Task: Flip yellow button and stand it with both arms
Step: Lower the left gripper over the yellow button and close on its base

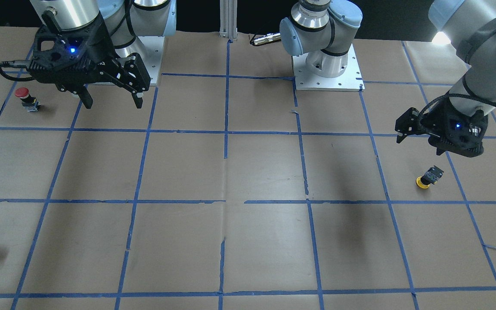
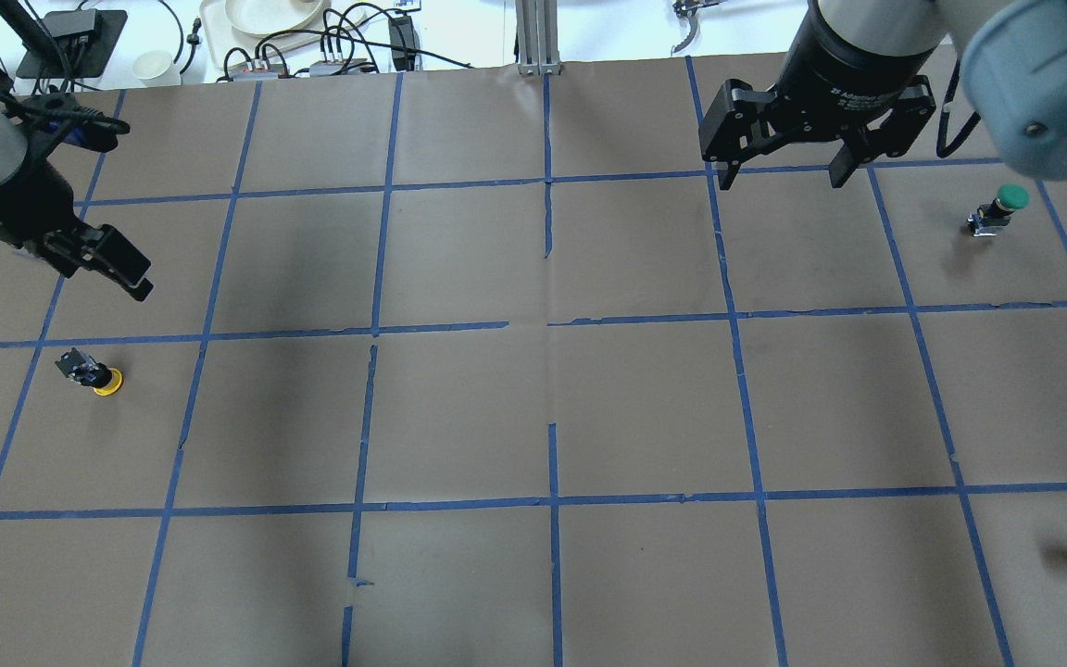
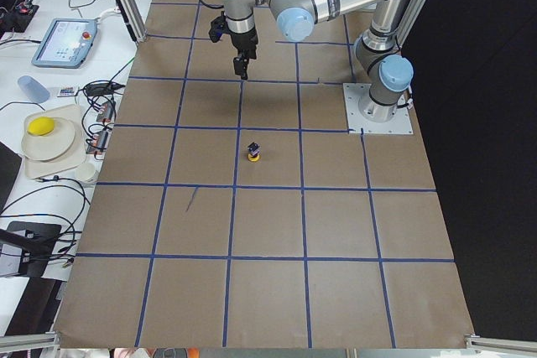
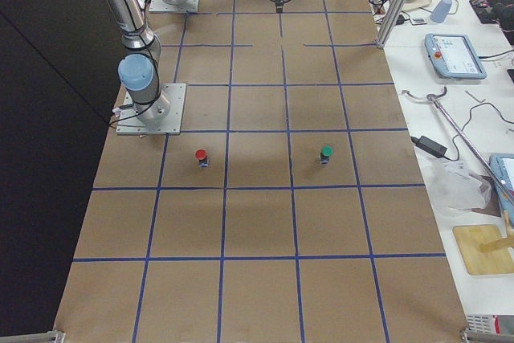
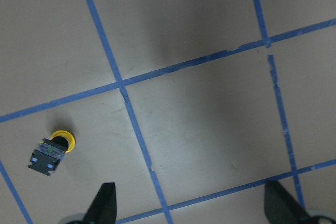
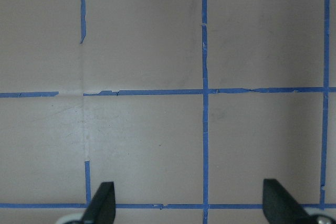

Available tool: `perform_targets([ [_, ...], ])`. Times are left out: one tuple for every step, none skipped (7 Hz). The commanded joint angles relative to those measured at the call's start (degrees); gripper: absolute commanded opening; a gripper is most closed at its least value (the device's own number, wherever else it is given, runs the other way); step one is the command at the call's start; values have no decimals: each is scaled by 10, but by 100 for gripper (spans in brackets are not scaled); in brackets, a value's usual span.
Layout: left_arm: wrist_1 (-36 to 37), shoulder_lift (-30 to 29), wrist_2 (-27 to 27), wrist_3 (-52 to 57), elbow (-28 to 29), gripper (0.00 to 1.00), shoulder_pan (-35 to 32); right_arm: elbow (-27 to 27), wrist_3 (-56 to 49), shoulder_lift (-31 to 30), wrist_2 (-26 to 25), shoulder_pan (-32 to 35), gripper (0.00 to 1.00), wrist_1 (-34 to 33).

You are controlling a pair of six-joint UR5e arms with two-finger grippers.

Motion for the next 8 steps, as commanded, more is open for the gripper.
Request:
perform_targets([
  [91, -37, 0, 123, -41, 100, 71, 0, 0, 0, -1, 0, 100, 0],
  [130, -66, 0, 193, -48, 99, 102, 0, 0, -1, -1, 0, 100, 1],
  [131, -82, -15, 232, -49, 99, 127, 0, 0, 0, -1, 0, 100, 0],
  [132, -94, -32, 269, -66, 99, 134, 0, -1, -1, -1, 0, 100, 1],
  [179, -100, -29, 334, -83, 99, 134, 0, -1, -1, -1, 0, 100, 1],
  [207, -111, -28, 346, -88, 99, 134, 0, -1, -1, -1, 0, 100, 1],
  [207, -126, -28, 360, -83, 99, 135, 0, 0, 0, -1, 0, 100, 1],
  [208, -130, -28, 358, -88, 98, 136, 0, 0, 0, -1, 0, 100, 1],
])
